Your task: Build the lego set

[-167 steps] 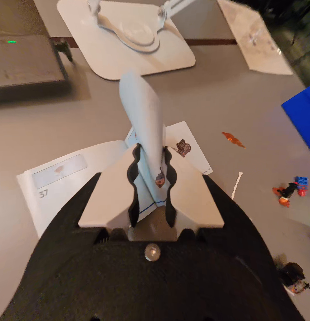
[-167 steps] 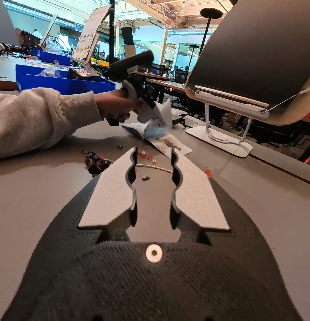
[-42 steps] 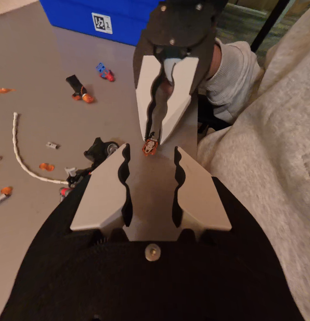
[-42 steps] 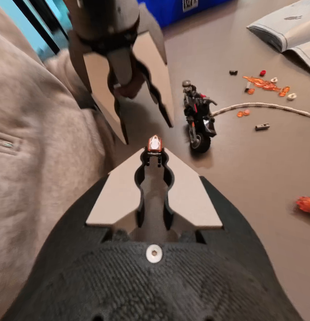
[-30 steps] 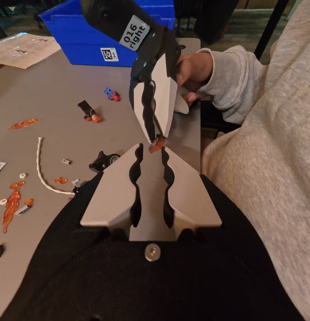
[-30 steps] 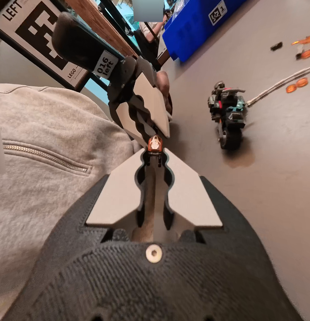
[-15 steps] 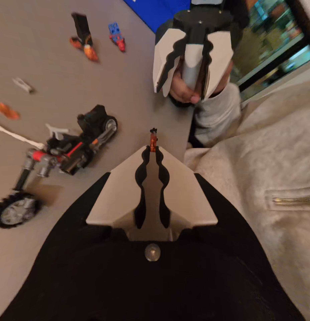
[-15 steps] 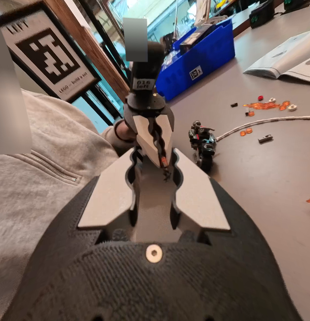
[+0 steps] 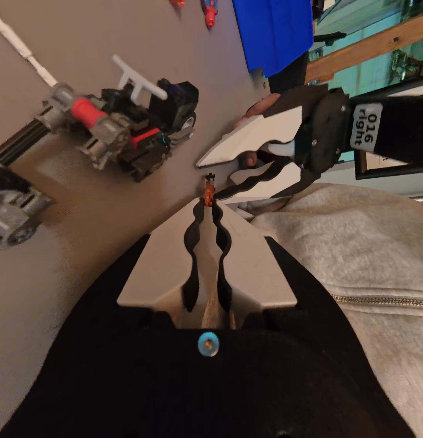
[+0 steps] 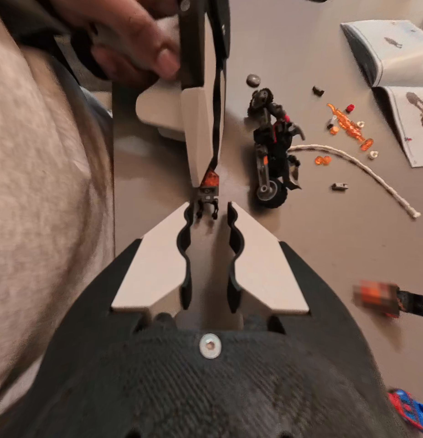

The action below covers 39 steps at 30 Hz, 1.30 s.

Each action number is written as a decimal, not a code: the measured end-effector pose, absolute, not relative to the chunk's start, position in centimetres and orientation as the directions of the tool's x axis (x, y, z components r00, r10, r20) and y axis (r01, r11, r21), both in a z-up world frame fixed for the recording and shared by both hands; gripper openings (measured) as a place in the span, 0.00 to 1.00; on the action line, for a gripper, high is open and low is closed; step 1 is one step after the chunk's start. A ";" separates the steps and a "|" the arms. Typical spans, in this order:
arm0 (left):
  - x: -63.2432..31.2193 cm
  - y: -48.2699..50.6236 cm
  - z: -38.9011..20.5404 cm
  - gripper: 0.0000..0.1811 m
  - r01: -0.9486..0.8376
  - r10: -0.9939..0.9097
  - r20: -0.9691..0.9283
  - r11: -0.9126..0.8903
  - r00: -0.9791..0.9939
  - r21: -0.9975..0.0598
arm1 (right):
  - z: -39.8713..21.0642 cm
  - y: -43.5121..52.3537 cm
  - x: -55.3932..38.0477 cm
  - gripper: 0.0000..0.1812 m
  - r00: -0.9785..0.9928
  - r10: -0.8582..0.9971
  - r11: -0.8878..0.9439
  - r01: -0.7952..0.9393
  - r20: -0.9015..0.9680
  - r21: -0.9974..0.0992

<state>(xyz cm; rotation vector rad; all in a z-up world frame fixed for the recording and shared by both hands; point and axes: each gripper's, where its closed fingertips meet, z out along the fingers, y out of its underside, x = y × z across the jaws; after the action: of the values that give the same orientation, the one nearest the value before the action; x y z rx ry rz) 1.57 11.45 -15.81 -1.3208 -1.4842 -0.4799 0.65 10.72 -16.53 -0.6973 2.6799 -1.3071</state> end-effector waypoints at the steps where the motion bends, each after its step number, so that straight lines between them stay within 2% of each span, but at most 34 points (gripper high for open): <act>1: 1.6 11.4 -15.8 0.03 0.890 0.477 0.866 0.315 0.153 -0.331 | -16.7 10.6 0.7 0.14 -0.887 -0.436 0.529 -0.388 0.150 -0.755; 4: 1.8 11.0 -16.4 0.04 0.896 0.531 0.834 0.286 0.149 -0.341 | -16.8 10.5 0.8 0.07 -0.883 -0.436 0.524 -0.408 0.177 -0.747; 14: 3.3 9.3 -15.7 0.15 0.910 0.592 0.791 0.227 0.155 -0.348 | -16.8 11.0 0.7 0.08 -0.888 -0.445 0.542 -0.372 0.118 -0.753; 20: 3.9 5.9 -14.4 0.12 0.885 0.655 0.738 0.237 0.159 -0.401 | -16.3 11.5 0.5 0.11 -0.891 -0.447 0.535 -0.340 0.082 -0.774; 23: 3.1 1.8 -14.3 0.12 0.833 0.765 0.635 0.280 0.107 -0.477 | -15.9 11.6 0.2 0.12 -0.897 -0.436 0.521 -0.319 0.075 -0.792; 28: 2.1 -3.8 -15.1 0.19 0.747 0.913 0.407 0.279 -0.011 -0.604 | -15.2 11.5 -0.5 0.12 -0.909 -0.412 0.501 -0.290 0.071 -0.815; 35: 2.2 -4.7 -17.2 0.18 0.789 0.989 0.149 0.108 -0.020 -0.605 | -15.0 11.4 -0.6 0.12 -0.911 -0.405 0.492 -0.285 0.073 -0.823; 38: 2.2 -5.0 -17.4 0.14 0.802 0.997 0.070 0.054 -0.016 -0.594 | -15.0 11.4 -0.7 0.12 -0.913 -0.402 0.489 -0.283 0.074 -0.825; 39: 2.2 -4.8 -17.4 0.09 0.805 0.998 0.070 0.043 -0.002 -0.592 | -14.9 11.4 -0.7 0.12 -0.913 -0.401 0.488 -0.283 0.076 -0.826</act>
<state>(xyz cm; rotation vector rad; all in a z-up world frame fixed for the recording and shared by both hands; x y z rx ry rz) 2.22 -4.76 -17.43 -1.8104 -1.8560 0.5389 -0.71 11.39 -14.94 -0.6004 2.5977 -1.4061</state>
